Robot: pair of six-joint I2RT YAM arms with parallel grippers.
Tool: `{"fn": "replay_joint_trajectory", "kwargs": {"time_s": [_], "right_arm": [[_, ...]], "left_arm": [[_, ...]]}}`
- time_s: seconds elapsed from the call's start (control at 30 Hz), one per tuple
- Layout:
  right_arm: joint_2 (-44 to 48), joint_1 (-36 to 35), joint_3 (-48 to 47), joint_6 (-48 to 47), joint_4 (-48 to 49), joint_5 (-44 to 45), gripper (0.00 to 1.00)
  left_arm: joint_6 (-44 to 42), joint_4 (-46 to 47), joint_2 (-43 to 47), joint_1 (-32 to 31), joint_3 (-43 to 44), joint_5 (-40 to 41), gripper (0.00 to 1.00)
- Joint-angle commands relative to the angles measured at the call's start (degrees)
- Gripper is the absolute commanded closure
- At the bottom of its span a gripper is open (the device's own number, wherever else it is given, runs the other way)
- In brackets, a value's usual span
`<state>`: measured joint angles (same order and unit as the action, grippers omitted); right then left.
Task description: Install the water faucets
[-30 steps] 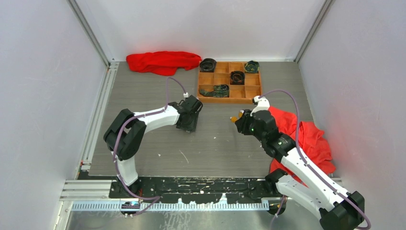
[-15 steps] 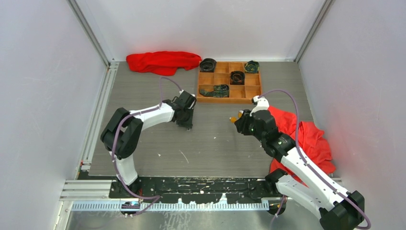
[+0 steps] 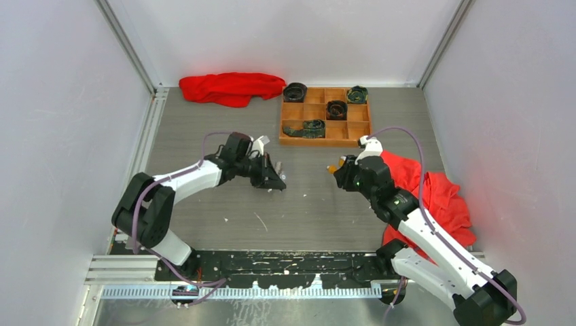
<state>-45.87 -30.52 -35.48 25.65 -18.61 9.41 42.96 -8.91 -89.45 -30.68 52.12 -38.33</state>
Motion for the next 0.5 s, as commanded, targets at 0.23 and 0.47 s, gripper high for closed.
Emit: {"fn": "replay_joint_trajectory", "kwargs": {"time_s": [0.23, 0.47], "right_arm": [[-4.9, 1.52, 11.65, 6.9, 19.54, -11.95, 1.0], [-9.15, 5.25, 14.09, 8.83, 20.49, -12.57, 0.89]], "left_arm": [[30.29, 43.11, -2.74, 1.85, -11.9, -16.4, 1.0], [45.12, 70.28, -8.54, 3.27, -18.49, -17.34, 1.0]]}}
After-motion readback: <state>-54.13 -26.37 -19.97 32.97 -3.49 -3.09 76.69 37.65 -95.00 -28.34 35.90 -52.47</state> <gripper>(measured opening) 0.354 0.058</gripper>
